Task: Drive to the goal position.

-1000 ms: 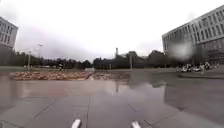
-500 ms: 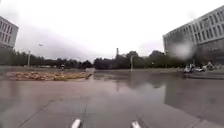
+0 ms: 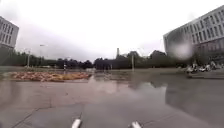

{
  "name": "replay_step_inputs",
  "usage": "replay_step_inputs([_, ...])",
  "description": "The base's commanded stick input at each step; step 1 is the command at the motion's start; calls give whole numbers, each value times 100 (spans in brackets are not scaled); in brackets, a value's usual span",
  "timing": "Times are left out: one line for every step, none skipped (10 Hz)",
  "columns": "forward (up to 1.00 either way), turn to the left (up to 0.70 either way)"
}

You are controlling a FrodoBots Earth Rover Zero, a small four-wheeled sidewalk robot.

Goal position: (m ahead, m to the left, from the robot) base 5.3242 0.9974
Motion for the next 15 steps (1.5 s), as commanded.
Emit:
replay_step_inputs([70,2])
replay_step_inputs([70,2])
replay_step_inputs([70,3])
replay_step_inputs([70,3])
replay_step_inputs([70,3])
replay_step_inputs([70,3])
replay_step_inputs([70,3])
replay_step_inputs([70,3])
replay_step_inputs([70,3])
replay_step_inputs([70,3])
replay_step_inputs([70,3])
replay_step_inputs([70,3])
replay_step_inputs([70,10])
replay_step_inputs([70,15])
replay_step_inputs([70,14])
